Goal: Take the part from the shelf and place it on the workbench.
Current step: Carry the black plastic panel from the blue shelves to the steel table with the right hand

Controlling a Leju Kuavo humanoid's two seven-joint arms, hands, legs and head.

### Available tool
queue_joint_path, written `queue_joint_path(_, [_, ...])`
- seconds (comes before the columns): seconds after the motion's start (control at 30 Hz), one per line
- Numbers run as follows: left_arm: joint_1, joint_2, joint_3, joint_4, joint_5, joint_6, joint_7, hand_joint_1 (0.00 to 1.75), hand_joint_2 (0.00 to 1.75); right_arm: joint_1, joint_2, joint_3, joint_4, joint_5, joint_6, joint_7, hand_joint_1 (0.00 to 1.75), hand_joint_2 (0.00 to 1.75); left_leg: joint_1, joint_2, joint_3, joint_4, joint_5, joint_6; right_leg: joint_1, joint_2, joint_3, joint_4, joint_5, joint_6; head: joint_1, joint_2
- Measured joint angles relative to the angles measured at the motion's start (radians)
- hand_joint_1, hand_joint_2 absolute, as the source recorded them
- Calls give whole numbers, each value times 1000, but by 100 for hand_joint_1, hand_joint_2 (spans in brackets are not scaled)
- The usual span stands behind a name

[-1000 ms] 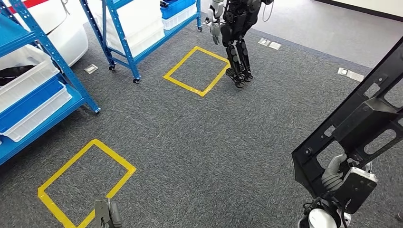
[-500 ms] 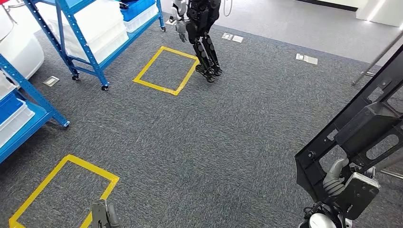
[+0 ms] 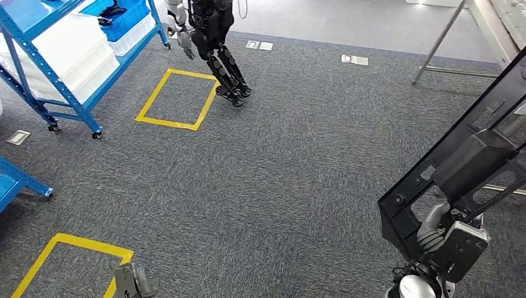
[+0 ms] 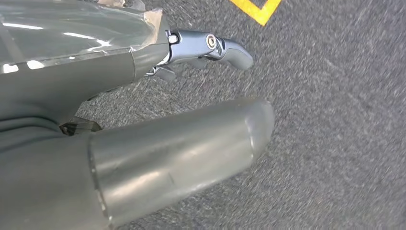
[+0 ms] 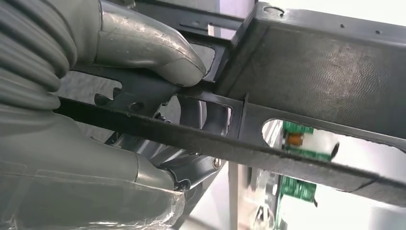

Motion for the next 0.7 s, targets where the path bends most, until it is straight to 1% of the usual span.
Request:
queue_joint_path(0.03, [0, 0, 1, 0, 0, -1, 0, 0, 0, 1, 0, 0, 0, 0, -2, 0, 175, 175, 2, -5, 27, -53, 35, 1, 0, 13, -1, 1, 1, 1, 0, 0])
queue_joint_path(0.07, [0, 1, 2, 0, -1, -2, 0, 0, 0, 1, 0, 0, 0, 0, -3, 0, 175, 175, 5, -23, 63, -126, 71, 3, -1, 26, -1, 3, 3, 2, -1, 0])
queue_joint_path(0.1, [0, 2, 2, 0, -1, -3, 0, 0, 0, 1, 0, -1, -1, 0, -4, 0, 175, 175, 8, -48, 96, -192, 97, 3, 0, 38, -3, 5, 5, 5, -1, 0])
queue_joint_path(0.13, [0, 3, 3, 0, -1, -4, 1, 0, 0, 1, 1, -1, -2, 0, -5, 0, 175, 175, 9, -66, 118, -237, 112, 4, 1, 48, -7, 6, 7, 10, -1, 0])
queue_joint_path(0.17, [0, 4, 4, 0, -1, -7, 2, 0, 0, 1, 1, -1, -4, -2, -6, 0, 175, 175, 8, -79, 125, -257, 115, 6, 1, 57, -12, 7, 11, 16, -1, 0])
queue_joint_path(0.2, [0, 4, 6, 0, -1, -10, 2, 0, 0, 1, 1, -2, -8, -4, -7, 0, 175, 175, 5, -77, 124, -259, 115, 9, 0, 67, -17, 6, 15, 23, -1, 0])
queue_joint_path(0.23, [0, 4, 6, 0, -1, -14, 3, 0, 0, 3, 1, -3, -12, -7, -8, 0, 175, 175, 3, -63, 122, -261, 120, 16, -3, 77, -24, 4, 20, 30, -1, 0])
queue_joint_path(0.27, [-1, 4, 6, -1, -1, -17, 3, 0, 0, 5, 1, -4, -16, -9, -8, 0, 175, 175, 2, -51, 121, -264, 125, 24, -5, 74, -32, 8, 20, 35, 0, 0])
queue_joint_path(0.3, [-2, 4, 7, -2, -2, -19, 3, 0, 0, 6, 1, -4, -20, -11, -8, 0, 175, 175, 2, -39, 121, -269, 131, 33, -4, 57, -45, 26, 11, 36, 2, 0])
queue_joint_path(0.33, [-2, 4, 7, -3, -2, -20, 4, 0, 0, 5, 2, -5, -23, -12, -8, -1, 175, 175, 3, -25, 120, -274, 135, 40, -1, 33, -67, 66, -10, 34, 6, 0])
queue_joint_path(0.37, [-1, 5, 8, -3, -3, -21, 4, 0, 0, 4, 2, -6, -26, -12, -8, -1, 175, 175, 1, -11, 117, -276, 138, 45, 1, 4, -96, 130, -40, 28, 10, 0])
queue_joint_path(0.4, [1, 5, 8, -3, -4, -21, 5, 0, 0, 4, 2, -6, -28, -11, -8, -1, 175, 175, -2, 4, 114, -276, 139, 49, 2, -15, -129, 205, -73, 24, 13, 0])
queue_joint_path(0.43, [2, 6, 9, -3, -5, -20, 5, 0, 0, 4, 2, -7, -28, -8, -7, -2, 175, 175, -4, 19, 111, -276, 140, 50, 2, -24, -157, 270, -99, 23, 15, 0])
queue_joint_path(0.47, [3, 7, 9, -3, -6, -20, 5, 0, 0, 6, 2, -7, -29, -7, -7, -1, 175, 175, -6, 33, 109, -276, 140, 51, 2, -27, -171, 308, -113, 25, 15, 0])
queue_joint_path(0.5, [3, 8, 9, -3, -6, -20, 5, 0, 0, 7, 2, -8, -29, -6, -7, -1, 175, 175, -8, 47, 108, -276, 141, 51, 2, -30, -160, 301, -109, 31, 15, 0])
queue_joint_path(0.53, [3, 9, 10, -4, -6, -20, 5, 0, 0, 7, 2, -10, -29, -6, -7, -1, 175, 175, -9, 60, 107, -276, 141, 51, 2, -36, -127, 254, -94, 37, 16, 0])
queue_joint_path(0.57, [3, 9, 10, -4, -7, -19, 6, 0, 0, 6, 2, -11, -31, -6, -8, -1, 175, 175, -10, 72, 108, -275, 140, 50, 4, -52, -78, 177, -72, 42, 16, 0])
queue_joint_path(0.6, [3, 9, 10, -4, -8, -19, 7, 0, 0, 3, 2, -12, -32, -9, -8, -1, 175, 175, -14, 83, 109, -275, 139, 48, 7, -73, -30, 99, -52, 42, 16, 0])
queue_joint_path(0.63, [2, 10, 10, -4, -10, -18, 8, 0, 0, 0, 2, -14, -35, -12, -8, -1, 175, 175, -17, 93, 110, -274, 138, 45, 10, -90, 4, 42, -39, 39, 15, 0])
queue_joint_path(0.67, [1, 10, 10, -5, -12, -18, 9, 0, 0, -2, 1, -15, -37, -14, -8, 0, 175, 175, -19, 102, 111, -273, 138, 41, 13, -100, 23, 9, -32, 33, 14, 0])
queue_joint_path(0.7, [0, 10, 10, -5, -13, -17, 10, 0, 0, -5, 0, -18, -38, -16, -8, 0, 175, 175, -21, 110, 112, -273, 137, 36, 16, -98, 25, 1, -30, 27, 13, 0])
